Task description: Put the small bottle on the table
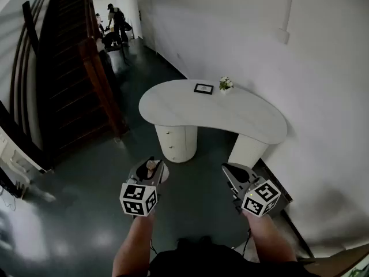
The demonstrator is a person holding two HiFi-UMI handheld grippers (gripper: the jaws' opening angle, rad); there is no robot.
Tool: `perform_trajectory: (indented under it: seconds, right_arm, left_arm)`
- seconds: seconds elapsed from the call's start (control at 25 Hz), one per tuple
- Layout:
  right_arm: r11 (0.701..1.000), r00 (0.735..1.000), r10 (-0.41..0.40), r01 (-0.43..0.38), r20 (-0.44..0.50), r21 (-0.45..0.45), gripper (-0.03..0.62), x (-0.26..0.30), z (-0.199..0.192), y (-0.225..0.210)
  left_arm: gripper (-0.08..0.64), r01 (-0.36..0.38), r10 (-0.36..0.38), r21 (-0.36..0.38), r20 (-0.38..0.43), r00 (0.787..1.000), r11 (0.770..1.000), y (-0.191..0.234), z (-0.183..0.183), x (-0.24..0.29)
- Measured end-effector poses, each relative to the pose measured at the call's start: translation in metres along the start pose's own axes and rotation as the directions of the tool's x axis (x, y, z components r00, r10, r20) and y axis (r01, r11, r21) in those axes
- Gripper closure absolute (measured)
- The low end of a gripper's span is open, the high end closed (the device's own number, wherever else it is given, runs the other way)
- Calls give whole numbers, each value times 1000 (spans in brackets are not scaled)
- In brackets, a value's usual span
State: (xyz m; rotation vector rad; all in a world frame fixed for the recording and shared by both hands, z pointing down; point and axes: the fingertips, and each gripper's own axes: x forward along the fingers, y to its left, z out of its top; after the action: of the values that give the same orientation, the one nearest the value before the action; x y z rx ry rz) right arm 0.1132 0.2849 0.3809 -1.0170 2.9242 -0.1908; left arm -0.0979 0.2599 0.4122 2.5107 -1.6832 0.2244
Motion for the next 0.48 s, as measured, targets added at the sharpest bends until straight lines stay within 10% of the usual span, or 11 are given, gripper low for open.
perform_trajectory:
  seconds: [0.48]
  right_arm:
    - [999, 999, 37, -37, 6, -38, 583, 14, 8, 10]
  left_arm:
    - [422, -32, 33, -23, 14, 999, 999, 9, 4, 2]
